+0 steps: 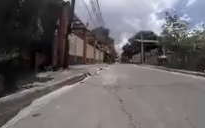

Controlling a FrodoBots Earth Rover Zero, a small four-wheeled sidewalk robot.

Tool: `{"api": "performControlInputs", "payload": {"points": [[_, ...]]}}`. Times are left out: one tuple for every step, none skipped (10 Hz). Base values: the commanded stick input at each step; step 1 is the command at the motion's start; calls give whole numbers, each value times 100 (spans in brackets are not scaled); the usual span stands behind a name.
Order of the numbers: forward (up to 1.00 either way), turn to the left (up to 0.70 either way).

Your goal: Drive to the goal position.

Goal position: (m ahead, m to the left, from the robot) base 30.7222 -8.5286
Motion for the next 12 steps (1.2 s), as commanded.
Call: {"api": "performControlInputs", "payload": {"points": [[100,0],[100,0],[100,0],[100,0],[100,0],[100,0],[100,0],[100,0],[100,-10],[100,-33],[100,-37],[100,-37]]}}
